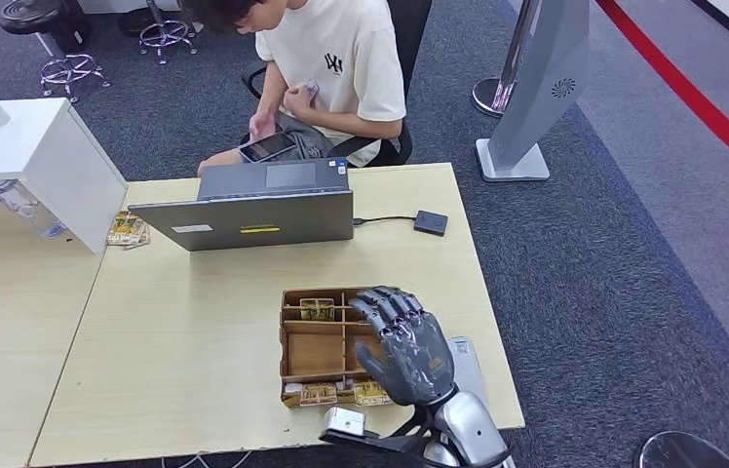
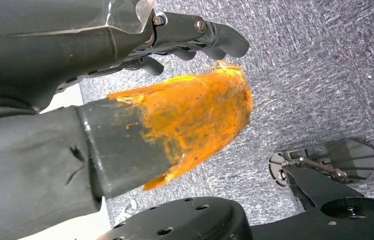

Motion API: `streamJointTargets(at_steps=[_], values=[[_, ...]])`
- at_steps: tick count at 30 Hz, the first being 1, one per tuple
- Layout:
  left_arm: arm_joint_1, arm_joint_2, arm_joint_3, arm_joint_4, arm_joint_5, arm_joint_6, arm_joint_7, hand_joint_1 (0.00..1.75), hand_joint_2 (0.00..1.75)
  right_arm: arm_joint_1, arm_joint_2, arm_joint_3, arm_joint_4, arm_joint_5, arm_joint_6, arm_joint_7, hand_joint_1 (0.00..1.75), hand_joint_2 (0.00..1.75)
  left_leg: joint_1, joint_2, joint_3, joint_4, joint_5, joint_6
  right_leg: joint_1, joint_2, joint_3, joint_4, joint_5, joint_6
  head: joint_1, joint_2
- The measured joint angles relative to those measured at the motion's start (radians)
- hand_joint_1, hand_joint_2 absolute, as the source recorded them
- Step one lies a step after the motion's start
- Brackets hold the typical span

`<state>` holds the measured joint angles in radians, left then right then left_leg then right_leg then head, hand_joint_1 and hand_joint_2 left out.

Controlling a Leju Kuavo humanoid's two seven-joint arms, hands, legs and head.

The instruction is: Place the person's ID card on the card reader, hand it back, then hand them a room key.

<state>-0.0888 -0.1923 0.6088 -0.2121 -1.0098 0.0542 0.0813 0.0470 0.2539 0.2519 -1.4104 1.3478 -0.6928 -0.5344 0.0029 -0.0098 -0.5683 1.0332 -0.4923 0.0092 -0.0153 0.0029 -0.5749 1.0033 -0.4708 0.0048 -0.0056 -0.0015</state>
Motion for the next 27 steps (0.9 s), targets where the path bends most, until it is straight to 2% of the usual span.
streamJointTargets(at_steps=[6,12,16,17,22,27], values=[[0.0,0.0,0.0,0.0,-0.002,0.0,0.0,0.0,0.0,0.008,-0.006,0.023,0.019,0.005,-0.001,0.01,0.63,1.75,0.0,0.0,0.0,0.0,0.0,0.0,0.0,0.0,0.0,0.0,0.0,0.0,0.0,0.0],[0.0,0.0,0.0,0.0,-0.004,0.0,0.0,0.0,0.0,0.006,-0.013,0.027,0.028,0.025,-0.001,0.043,0.74,1.75,0.0,0.0,0.0,0.0,0.0,0.0,0.0,0.0,0.0,0.0,0.0,0.0,0.0,0.0],[0.0,0.0,0.001,0.0,-0.005,-0.001,0.001,0.0,0.0,0.0,-0.02,0.022,0.035,0.039,-0.001,0.067,0.99,1.75,0.0,0.0,0.0,0.0,0.0,0.0,0.0,0.0,0.0,0.0,0.0,0.0,0.0,0.0],[0.0,0.0,0.002,0.0,-0.006,-0.001,0.001,0.0,0.0,-0.003,-0.021,0.018,0.037,0.041,-0.001,0.072,1.0,1.75,0.0,0.0,0.0,0.0,0.0,0.0,0.0,0.0,0.0,0.0,0.0,0.0,0.0,0.0],[0.0,0.0,0.014,0.0,-0.015,-0.002,0.001,0.0,0.0,-0.019,-0.027,-0.026,0.045,0.048,-0.001,0.083,0.9,1.75,0.0,0.0,0.0,0.0,0.0,0.0,0.0,0.0,0.0,0.0,0.0,0.0,0.0,0.0],[0.0,0.001,0.015,0.0,-0.019,-0.002,0.001,0.0,0.0,-0.025,-0.028,-0.056,0.047,0.051,-0.001,0.079,0.91,1.75,0.0,0.0,0.0,0.0,0.0,0.0,0.0,0.0,0.0,0.0,0.0,0.0,0.0,0.0]])
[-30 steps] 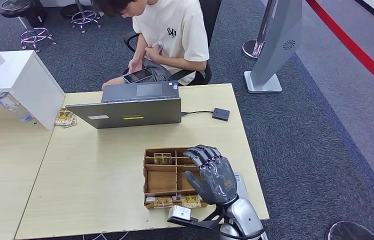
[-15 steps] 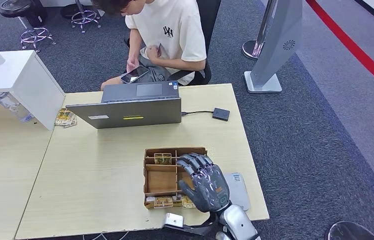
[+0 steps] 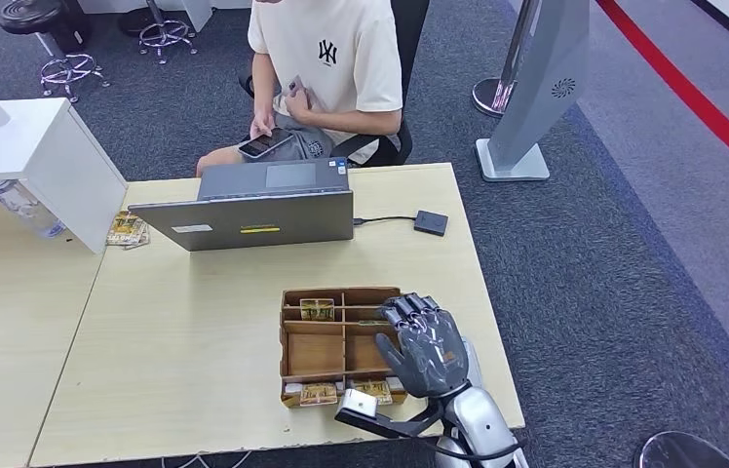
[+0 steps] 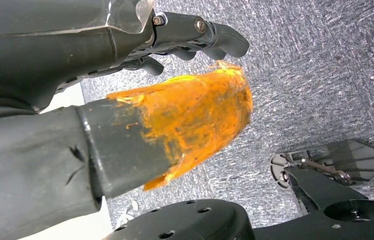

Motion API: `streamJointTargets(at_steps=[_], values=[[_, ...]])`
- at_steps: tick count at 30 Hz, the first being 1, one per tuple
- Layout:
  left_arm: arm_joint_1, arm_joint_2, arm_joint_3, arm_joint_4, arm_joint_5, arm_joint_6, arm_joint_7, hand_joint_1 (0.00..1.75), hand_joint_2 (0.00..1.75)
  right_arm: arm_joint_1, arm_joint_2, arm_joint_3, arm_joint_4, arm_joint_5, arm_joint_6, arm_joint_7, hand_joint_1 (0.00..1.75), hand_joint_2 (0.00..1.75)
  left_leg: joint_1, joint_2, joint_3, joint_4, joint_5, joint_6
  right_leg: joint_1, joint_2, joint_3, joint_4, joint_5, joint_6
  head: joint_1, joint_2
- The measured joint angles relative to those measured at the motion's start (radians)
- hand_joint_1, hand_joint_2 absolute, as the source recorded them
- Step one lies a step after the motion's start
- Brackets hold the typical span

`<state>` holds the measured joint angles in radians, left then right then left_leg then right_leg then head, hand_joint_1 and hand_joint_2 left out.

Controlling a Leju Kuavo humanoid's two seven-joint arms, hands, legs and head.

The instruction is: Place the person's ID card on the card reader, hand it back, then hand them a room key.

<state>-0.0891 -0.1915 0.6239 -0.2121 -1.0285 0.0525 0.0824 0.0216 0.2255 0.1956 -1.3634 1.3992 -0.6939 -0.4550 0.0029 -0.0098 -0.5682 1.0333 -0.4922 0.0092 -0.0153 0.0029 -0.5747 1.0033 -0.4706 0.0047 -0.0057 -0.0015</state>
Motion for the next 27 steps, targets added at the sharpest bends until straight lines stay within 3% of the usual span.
streamJointTargets(at_steps=[10,27], values=[[0.0,0.0,0.0,0.0,-0.007,-0.001,0.0,0.0,0.0,-0.004,0.0,-0.018,0.004,0.002,0.0,-0.003,0.75,1.75,0.0,0.0,0.0,0.0,0.0,0.0,0.0,0.0,0.0,0.0,0.0,0.0,0.0,0.0],[-0.003,0.0,0.0,0.0,-0.018,-0.007,0.001,0.0,0.0,-0.026,0.0,-0.006,0.099,-0.025,0.0,0.007,0.79,1.75,0.0,0.0,0.0,0.0,0.0,0.0,0.0,0.0,0.0,0.0,0.0,0.0,0.0,0.0]])
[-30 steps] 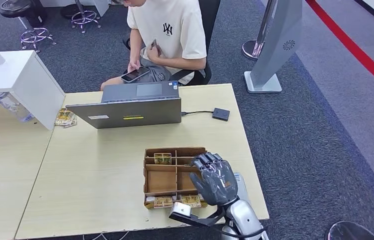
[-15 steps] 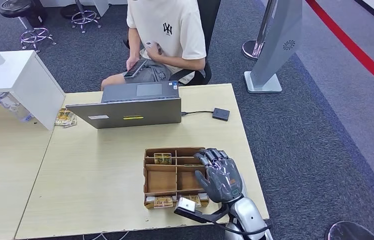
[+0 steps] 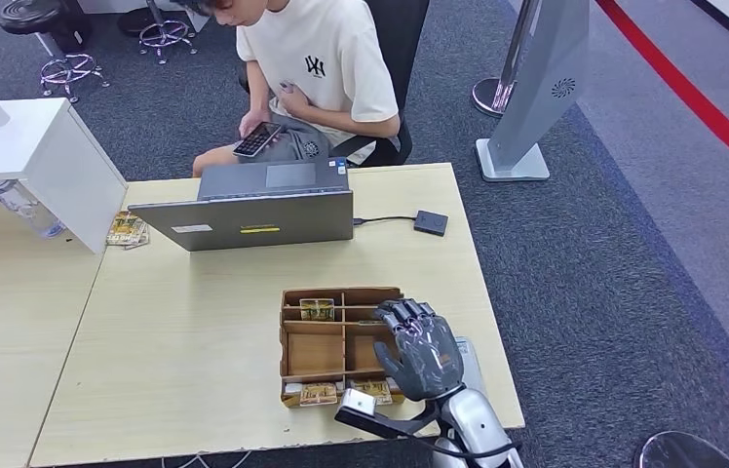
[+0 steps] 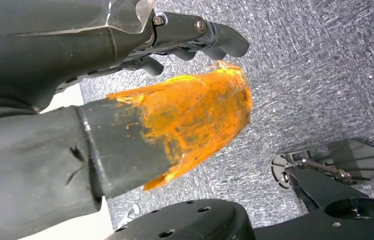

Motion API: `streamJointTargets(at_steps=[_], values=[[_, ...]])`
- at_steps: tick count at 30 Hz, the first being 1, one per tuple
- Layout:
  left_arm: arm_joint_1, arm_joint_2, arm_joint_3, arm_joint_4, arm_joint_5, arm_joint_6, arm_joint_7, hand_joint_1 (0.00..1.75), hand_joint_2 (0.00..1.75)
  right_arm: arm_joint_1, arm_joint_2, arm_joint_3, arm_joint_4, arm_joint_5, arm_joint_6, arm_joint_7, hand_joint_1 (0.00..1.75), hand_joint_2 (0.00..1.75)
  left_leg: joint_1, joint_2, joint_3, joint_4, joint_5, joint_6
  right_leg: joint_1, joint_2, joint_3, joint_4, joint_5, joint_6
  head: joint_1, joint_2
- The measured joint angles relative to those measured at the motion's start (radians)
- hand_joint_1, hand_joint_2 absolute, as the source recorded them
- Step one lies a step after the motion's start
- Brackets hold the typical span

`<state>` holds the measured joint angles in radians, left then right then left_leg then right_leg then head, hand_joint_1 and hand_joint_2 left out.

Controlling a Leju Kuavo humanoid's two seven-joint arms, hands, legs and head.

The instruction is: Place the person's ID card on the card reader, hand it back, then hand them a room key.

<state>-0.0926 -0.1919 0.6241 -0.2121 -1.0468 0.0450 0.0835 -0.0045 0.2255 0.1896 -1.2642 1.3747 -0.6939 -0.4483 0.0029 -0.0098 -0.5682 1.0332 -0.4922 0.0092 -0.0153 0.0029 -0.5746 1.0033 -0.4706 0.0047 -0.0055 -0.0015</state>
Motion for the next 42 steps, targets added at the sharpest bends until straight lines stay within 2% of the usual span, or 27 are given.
streamJointTargets(at_steps=[12,18,21,22,23,27,28,36,42], values=[[-0.002,0.0,0.0,0.0,-0.006,-0.004,0.002,0.0,0.0,-0.032,0.0,-0.001,0.016,-0.008,0.0,0.003,0.94,1.75,0.0,0.0,0.0,0.0,0.0,0.0,0.0,0.0,0.0,0.0,0.0,0.0,0.0,0.0],[-0.002,0.0,0.0,0.0,-0.014,-0.004,0.002,0.0,0.0,-0.038,0.0,-0.001,0.017,-0.008,0.0,0.018,0.87,1.75,0.0,0.0,0.0,0.0,0.0,0.0,0.0,0.0,0.0,0.0,0.0,0.0,0.0,0.0],[-0.002,0.0,0.0,0.0,-0.015,-0.004,0.002,0.0,0.0,-0.041,-0.002,0.0,0.021,-0.007,0.0,0.031,0.73,1.75,0.0,0.0,0.0,0.0,0.0,0.0,0.0,0.0,0.0,0.0,0.0,0.0,0.0,0.0],[-0.002,0.0,0.0,0.0,-0.015,-0.004,0.002,0.0,0.0,-0.041,-0.003,0.0,0.023,-0.007,0.0,0.033,0.75,1.75,0.0,0.0,0.0,0.0,0.0,0.0,0.0,0.0,0.0,0.0,0.0,0.0,0.0,0.0],[-0.002,0.0,0.0,0.0,-0.016,-0.004,0.002,0.0,0.0,-0.041,-0.003,0.0,0.026,-0.005,0.0,0.033,0.8,1.75,0.0,0.0,0.0,0.0,0.0,0.0,0.0,0.0,0.0,0.0,0.0,0.0,0.0,0.0],[-0.002,0.0,0.0,0.0,-0.017,-0.004,0.0,0.0,0.0,-0.041,-0.006,0.001,0.042,0.002,0.0,0.045,1.47,1.75,0.0,0.0,0.0,0.0,0.0,0.0,0.0,0.0,0.0,0.0,0.0,0.0,0.0,0.0],[-0.002,0.0,0.0,0.0,-0.017,-0.004,0.0,0.0,0.0,-0.041,-0.007,0.002,0.045,0.002,0.0,0.048,1.55,1.75,0.0,0.0,0.0,0.0,0.0,0.0,0.0,0.0,0.0,0.0,0.0,0.0,0.0,0.0],[-0.002,0.0,0.0,0.0,-0.018,-0.004,0.0,0.0,0.0,-0.042,-0.008,0.003,0.05,0.002,0.0,0.053,1.72,1.75,0.0,0.0,0.0,0.0,0.0,0.0,0.0,0.0,0.0,0.0,0.0,0.0,0.0,0.0],[-0.003,0.0,0.0,0.0,-0.019,-0.004,0.0,0.0,0.0,-0.065,-0.022,0.027,0.097,-0.002,-0.006,0.085,1.75,1.75,0.0,0.0,0.001,0.0,0.0,0.0,0.0,0.0,0.0,0.0,0.0,0.0,0.0,0.0]])
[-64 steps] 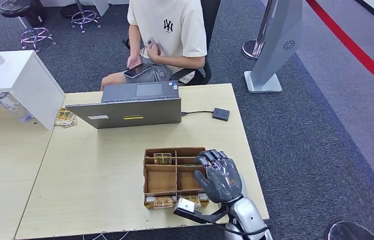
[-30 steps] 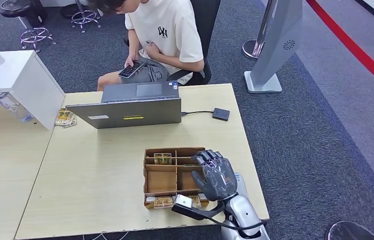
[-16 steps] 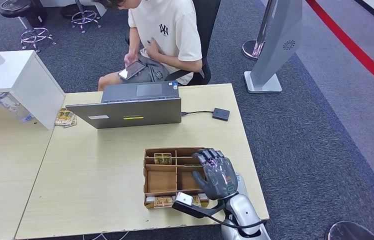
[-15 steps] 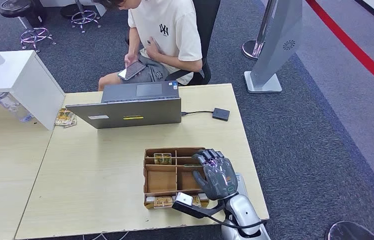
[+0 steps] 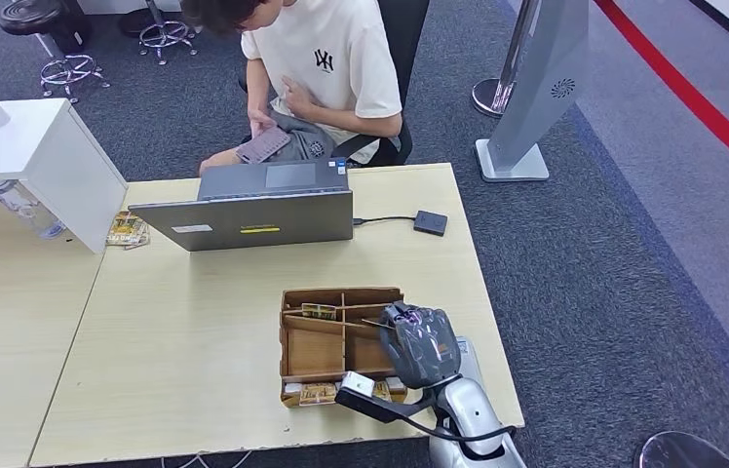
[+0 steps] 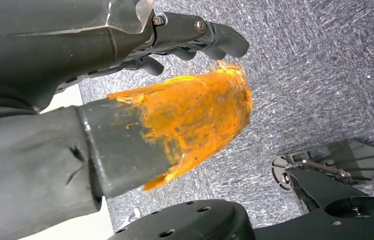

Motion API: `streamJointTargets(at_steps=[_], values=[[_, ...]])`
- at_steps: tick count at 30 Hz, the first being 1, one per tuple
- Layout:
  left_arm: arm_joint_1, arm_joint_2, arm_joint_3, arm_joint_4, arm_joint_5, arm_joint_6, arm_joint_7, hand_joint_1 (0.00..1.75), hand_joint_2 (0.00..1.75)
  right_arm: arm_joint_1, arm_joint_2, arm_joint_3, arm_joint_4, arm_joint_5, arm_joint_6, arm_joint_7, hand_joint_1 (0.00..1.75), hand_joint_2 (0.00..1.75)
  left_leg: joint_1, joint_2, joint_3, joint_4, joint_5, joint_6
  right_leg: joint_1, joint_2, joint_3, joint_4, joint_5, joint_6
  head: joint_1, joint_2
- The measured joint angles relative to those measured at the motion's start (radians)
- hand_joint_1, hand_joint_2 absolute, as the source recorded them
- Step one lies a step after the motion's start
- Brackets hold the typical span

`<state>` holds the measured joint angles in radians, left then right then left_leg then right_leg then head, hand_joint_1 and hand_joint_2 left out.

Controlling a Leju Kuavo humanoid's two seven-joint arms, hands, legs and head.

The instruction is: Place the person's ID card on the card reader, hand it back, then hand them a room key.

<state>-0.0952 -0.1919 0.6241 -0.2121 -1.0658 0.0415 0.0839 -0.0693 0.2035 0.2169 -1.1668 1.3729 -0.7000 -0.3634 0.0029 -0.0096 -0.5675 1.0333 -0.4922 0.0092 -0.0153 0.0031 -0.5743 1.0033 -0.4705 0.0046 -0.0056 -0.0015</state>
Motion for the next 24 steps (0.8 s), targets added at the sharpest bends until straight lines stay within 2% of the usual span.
streamJointTargets(at_steps=[8,11,14,18,20,24], values=[[0.0,0.0,0.0,0.0,-0.003,-0.001,0.0,0.0,0.0,-0.009,-0.006,0.006,0.008,-0.039,-0.001,-0.012,1.75,1.75,0.0,0.0,0.001,0.0,0.0,0.0,0.0,0.0,0.0,0.0,0.0,0.0,0.0,0.0],[0.001,0.0,0.0,0.0,-0.003,0.0,-0.004,0.0,0.0,0.0,-0.003,-0.002,-0.019,-0.136,-0.001,-0.09,1.75,1.75,0.0,0.0,0.0,0.0,0.0,0.0,0.0,0.0,0.0,0.0,0.0,0.0,0.0,0.0],[0.003,0.0,0.0,0.0,-0.002,0.001,-0.018,0.0,0.0,0.02,0.006,-0.006,-0.109,-0.441,-0.001,-0.173,1.75,1.75,0.0,0.0,0.0,0.0,0.0,0.0,0.0,0.0,0.0,0.0,0.0,0.0,0.0,0.0],[0.009,-0.001,0.001,0.0,-0.001,0.007,-0.033,0.0,0.0,0.05,-0.007,0.02,-0.358,-0.952,0.035,-0.172,1.75,1.75,0.0,0.0,-0.001,0.0,0.0,0.0,0.0,0.0,0.0,0.0,0.0,0.0,0.0,0.0],[0.01,-0.002,0.002,0.0,-0.001,0.01,-0.035,0.0,0.0,0.067,-0.013,0.023,-0.486,-1.108,0.069,-0.183,1.75,1.75,-0.001,0.0,-0.001,0.0,0.0,0.0,-0.001,0.0,0.0,0.0,0.0,0.0,0.0,0.0],[0.011,-0.002,0.006,0.0,-0.001,0.011,-0.04,0.0,0.0,0.094,-0.021,0.022,-0.637,-1.217,0.109,-0.213,1.75,1.75,-0.001,0.0,-0.001,0.0,0.0,0.0,0.0,0.0,0.0,0.0,0.0,0.0,0.0,0.0]])
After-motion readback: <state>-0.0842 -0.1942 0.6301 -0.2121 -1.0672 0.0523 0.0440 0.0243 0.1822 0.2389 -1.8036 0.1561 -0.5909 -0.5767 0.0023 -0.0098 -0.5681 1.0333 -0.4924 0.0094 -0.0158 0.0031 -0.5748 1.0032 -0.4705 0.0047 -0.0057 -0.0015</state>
